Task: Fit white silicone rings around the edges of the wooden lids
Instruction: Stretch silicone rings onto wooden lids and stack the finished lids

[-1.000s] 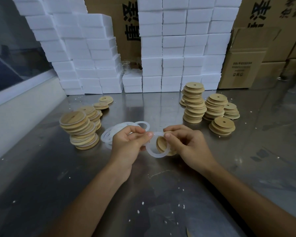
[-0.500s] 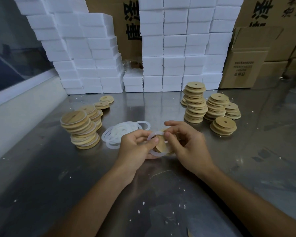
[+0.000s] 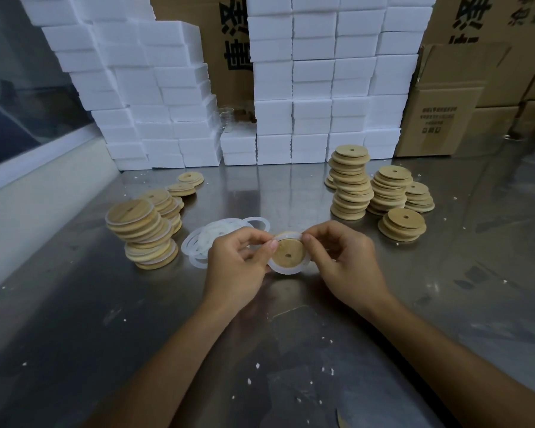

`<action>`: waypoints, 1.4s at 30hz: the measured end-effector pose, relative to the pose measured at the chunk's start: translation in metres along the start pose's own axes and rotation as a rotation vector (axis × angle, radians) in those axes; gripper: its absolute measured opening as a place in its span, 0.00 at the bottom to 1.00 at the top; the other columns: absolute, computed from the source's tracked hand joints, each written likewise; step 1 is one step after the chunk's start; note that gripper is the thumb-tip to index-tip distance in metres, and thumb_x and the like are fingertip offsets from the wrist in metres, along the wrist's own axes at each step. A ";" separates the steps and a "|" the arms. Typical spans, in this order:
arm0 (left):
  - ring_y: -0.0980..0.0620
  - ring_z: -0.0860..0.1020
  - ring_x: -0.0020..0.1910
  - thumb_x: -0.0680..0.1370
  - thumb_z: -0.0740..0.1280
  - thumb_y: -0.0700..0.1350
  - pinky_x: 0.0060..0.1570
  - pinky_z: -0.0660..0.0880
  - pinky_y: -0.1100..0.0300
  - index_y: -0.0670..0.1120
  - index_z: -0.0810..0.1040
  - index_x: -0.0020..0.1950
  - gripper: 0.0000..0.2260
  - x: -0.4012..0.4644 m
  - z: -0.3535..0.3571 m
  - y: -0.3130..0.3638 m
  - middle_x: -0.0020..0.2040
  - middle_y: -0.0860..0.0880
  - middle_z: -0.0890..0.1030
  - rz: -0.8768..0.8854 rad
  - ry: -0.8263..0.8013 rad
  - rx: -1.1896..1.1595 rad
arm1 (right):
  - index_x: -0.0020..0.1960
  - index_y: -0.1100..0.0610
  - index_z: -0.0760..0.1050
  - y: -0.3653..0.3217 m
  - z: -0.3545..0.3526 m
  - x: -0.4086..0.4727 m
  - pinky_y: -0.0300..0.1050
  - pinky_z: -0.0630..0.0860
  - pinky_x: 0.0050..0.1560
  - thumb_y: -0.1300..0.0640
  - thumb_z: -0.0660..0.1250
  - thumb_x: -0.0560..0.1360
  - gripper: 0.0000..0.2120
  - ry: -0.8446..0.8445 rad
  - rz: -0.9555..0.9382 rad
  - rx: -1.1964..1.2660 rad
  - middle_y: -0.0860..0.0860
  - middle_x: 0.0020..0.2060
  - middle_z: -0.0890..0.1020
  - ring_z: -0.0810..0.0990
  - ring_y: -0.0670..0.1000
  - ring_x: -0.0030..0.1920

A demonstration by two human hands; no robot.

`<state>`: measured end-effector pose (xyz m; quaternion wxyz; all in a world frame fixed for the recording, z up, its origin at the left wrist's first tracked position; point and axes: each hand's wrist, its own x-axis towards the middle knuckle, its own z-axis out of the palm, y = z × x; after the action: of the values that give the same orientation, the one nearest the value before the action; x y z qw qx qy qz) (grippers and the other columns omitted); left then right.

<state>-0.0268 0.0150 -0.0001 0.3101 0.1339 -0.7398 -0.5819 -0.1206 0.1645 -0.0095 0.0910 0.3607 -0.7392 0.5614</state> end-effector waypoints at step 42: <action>0.55 0.84 0.39 0.68 0.77 0.33 0.42 0.79 0.64 0.47 0.80 0.37 0.10 0.005 -0.017 -0.004 0.37 0.53 0.85 -0.021 -0.073 0.172 | 0.48 0.58 0.83 -0.009 -0.006 0.000 0.44 0.81 0.45 0.61 0.71 0.76 0.03 -0.086 0.085 -0.029 0.46 0.42 0.85 0.83 0.43 0.44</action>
<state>-0.0210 -0.0026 -0.0005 0.2640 0.1463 -0.7965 -0.5239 -0.1167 0.1693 -0.0008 0.0405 0.3514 -0.7650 0.5382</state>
